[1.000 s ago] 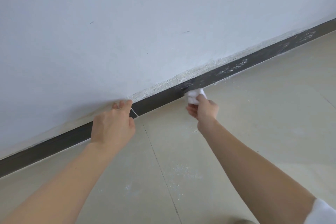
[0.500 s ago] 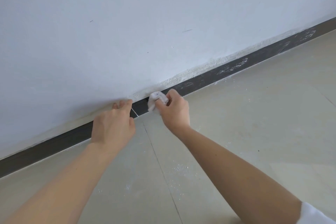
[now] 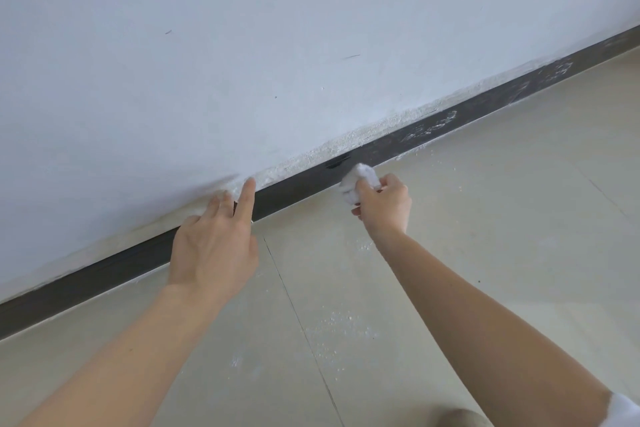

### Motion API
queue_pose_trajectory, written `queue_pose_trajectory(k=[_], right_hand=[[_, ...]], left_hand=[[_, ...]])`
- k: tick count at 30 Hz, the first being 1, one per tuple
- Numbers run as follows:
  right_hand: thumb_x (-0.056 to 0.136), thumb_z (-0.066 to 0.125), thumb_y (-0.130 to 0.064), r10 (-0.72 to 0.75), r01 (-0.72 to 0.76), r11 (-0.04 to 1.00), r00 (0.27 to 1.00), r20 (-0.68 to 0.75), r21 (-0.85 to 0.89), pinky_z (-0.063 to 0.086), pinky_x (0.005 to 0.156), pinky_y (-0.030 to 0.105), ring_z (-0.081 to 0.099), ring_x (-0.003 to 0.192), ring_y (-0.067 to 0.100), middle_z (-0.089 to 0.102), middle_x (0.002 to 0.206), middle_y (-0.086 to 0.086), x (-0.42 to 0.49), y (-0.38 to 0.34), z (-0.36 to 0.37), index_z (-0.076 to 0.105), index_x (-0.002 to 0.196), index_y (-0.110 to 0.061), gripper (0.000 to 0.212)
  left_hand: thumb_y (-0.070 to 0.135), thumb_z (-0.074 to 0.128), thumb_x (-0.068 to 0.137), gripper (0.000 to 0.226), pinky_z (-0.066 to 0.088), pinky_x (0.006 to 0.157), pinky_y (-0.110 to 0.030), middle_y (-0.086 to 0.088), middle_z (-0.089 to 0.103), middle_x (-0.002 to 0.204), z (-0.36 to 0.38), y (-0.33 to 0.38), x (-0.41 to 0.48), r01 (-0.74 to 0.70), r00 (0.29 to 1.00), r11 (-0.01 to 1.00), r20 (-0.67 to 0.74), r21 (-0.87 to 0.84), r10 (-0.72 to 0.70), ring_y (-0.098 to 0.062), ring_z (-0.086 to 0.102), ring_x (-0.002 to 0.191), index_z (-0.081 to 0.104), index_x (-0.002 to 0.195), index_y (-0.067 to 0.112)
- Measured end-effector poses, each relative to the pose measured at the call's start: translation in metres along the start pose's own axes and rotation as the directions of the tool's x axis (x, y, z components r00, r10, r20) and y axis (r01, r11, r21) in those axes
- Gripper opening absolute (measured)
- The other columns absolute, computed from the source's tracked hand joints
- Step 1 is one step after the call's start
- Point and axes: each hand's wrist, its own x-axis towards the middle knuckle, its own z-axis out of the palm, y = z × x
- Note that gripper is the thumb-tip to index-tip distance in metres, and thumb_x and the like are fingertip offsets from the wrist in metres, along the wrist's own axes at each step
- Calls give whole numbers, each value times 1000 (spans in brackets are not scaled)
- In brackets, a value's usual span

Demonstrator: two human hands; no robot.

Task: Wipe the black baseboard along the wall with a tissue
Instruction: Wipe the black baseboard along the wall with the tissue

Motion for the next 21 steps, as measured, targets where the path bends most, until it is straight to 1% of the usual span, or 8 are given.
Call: queue_pose_trajectory(k=[3, 5, 8, 12, 15, 17, 19, 21], right_hand=[[82, 57, -26, -155, 205, 960, 957, 246, -191, 51, 54, 40, 68, 67, 29, 54, 66, 5, -22, -4, 15, 44, 72, -12, 22], [82, 55, -28, -192, 278, 921, 934, 303, -272, 50, 56, 41, 67, 72, 30, 54, 67, 6, -27, -10, 24, 39, 70, -16, 23], [81, 53, -30, -138, 191, 932, 973, 186, -307, 54, 64, 43, 68, 72, 31, 64, 77, 12, -10, -21, 26, 39, 69, -17, 23], [78, 46, -30, -42, 29, 917, 999, -24, -398, 59, 68, 46, 69, 70, 31, 67, 80, 12, 31, -31, -1, 50, 83, -13, 19], [81, 46, -30, -12, -18, 876, 998, -58, -482, 60, 70, 45, 70, 68, 29, 68, 82, 12, 42, -41, -23, 53, 92, -8, 25], [80, 49, -28, -15, 45, 816, 998, 57, -576, 59, 67, 38, 70, 68, 26, 69, 78, 8, 35, -48, -30, 52, 84, -11, 18], [80, 52, -29, -26, 168, 750, 974, 226, -639, 52, 59, 32, 67, 67, 23, 65, 73, 2, 26, -48, -32, 47, 75, -16, 14], [82, 52, -32, -39, 275, 693, 938, 346, -667, 41, 50, 26, 57, 62, 20, 57, 69, -1, 17, -40, -31, 42, 70, -20, 21]], left_hand=[[0, 67, 60, 63, 52, 61, -38, -25, 63, 115, 2, 7, 6, -84, 992, 990, -100, -110, 73, -35, 65, 103, 57, 121, -4], [1, 59, 63, 59, 53, 76, -41, -21, 58, 126, 6, 10, 10, -141, 983, 977, -140, -162, 119, -31, 59, 114, 56, 121, -4], [4, 58, 61, 59, 52, 83, -43, -19, 57, 129, 14, 12, 17, -207, 972, 956, -151, -207, 178, -30, 59, 114, 58, 120, -5], [3, 68, 57, 60, 52, 66, -36, -13, 65, 108, 8, 13, 36, -254, 957, 932, -204, -259, 205, -29, 64, 92, 60, 116, -2], [10, 47, 68, 52, 50, 68, -36, -11, 62, 106, -2, 17, 51, -261, 945, 920, -272, -292, 182, -30, 58, 95, 56, 119, 0], [14, 39, 70, 55, 48, 70, -35, -10, 60, 109, -1, 23, 56, -296, 933, 919, -286, -259, 220, -27, 54, 99, 55, 121, 1], [11, 49, 69, 56, 48, 73, -35, -9, 59, 113, 7, 32, 59, -347, 916, 913, -286, -212, 282, -27, 53, 102, 54, 124, 1], [9, 54, 68, 60, 47, 80, -37, -10, 57, 120, 15, 41, 65, -387, 900, 907, -285, -170, 330, -26, 50, 109, 51, 127, 0]])
